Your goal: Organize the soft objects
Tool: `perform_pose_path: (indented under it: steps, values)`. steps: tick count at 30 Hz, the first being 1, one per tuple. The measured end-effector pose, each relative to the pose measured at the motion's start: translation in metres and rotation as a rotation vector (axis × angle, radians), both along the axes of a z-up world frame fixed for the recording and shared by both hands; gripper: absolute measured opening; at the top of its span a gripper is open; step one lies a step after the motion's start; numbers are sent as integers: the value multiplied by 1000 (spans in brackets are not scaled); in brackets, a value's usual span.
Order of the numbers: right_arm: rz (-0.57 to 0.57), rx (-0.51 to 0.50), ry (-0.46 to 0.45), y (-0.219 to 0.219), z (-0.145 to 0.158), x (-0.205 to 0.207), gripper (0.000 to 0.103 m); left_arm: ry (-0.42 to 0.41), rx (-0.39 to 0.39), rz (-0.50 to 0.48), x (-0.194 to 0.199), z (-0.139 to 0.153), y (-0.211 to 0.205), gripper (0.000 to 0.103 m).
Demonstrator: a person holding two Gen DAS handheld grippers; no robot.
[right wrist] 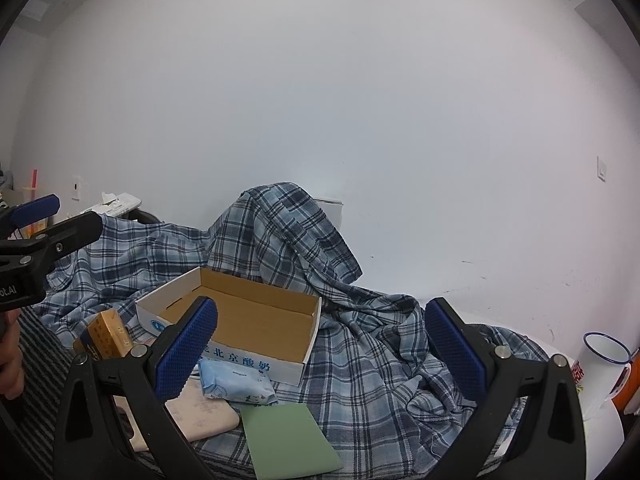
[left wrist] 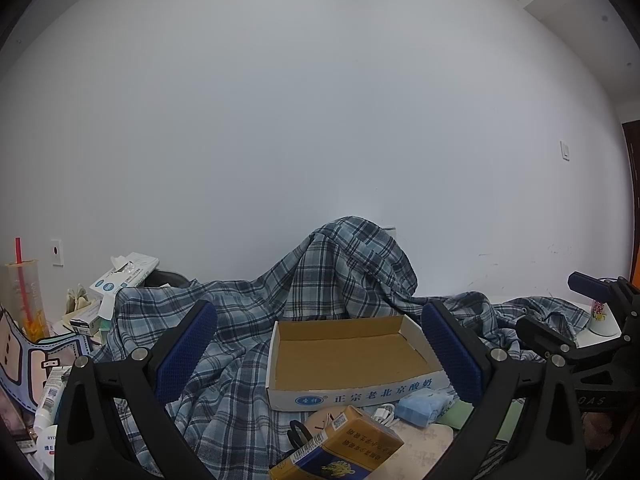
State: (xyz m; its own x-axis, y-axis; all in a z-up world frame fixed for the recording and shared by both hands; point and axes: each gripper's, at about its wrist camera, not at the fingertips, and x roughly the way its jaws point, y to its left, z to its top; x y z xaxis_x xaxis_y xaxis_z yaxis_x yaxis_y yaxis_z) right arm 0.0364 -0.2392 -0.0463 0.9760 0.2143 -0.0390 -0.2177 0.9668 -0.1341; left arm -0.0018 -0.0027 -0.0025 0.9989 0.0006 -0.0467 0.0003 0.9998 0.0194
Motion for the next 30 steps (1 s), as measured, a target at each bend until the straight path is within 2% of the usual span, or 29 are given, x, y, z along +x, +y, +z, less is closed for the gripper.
perform_pose_path:
  steps: [30]
  values:
    - [52,-6,34,4,-1,2,103,-1,2,0,-3,-1,2,103]
